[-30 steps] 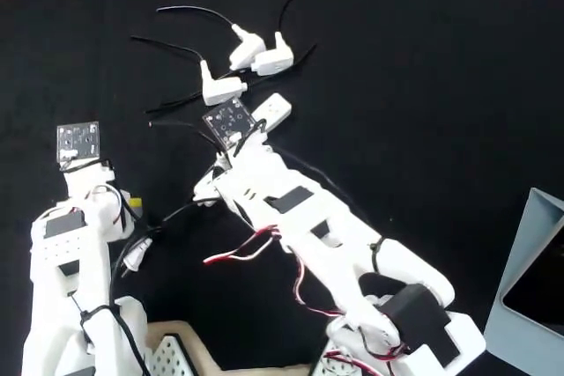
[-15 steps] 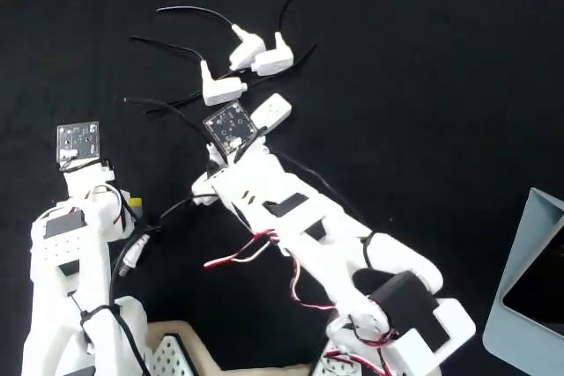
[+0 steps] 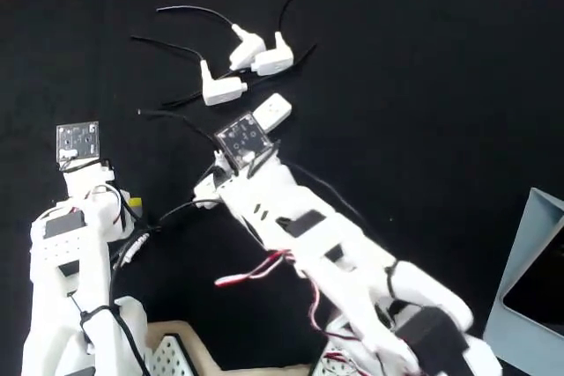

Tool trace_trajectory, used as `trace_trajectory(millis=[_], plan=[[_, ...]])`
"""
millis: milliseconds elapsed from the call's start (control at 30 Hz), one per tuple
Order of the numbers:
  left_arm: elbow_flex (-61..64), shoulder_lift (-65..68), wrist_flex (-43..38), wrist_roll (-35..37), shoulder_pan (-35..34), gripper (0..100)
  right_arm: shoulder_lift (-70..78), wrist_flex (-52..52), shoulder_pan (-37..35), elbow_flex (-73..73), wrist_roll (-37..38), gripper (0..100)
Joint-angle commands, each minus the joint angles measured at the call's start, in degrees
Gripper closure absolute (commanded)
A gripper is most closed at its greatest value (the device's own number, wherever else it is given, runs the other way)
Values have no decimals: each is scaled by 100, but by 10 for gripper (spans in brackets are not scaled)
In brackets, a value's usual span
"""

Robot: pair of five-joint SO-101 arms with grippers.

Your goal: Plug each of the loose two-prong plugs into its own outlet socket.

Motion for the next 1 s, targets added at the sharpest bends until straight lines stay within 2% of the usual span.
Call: trace_trajectory(millis=[0,100,300,533,967], plan=[[-57,-105,-105,18,-4,744,-426,-53,-88,31,-53,988],[-119,-105,-105,35,22,742,-593,-53,-97,92,-53,988],[-699,-114,-141,70,796,740,-1279,527,-123,198,-53,988],[-1692,-114,-149,1178,1578,741,-2176,1116,-431,435,-62,988],[-1859,-193,-97,1547,2862,744,-2580,1116,-475,716,-62,988]])
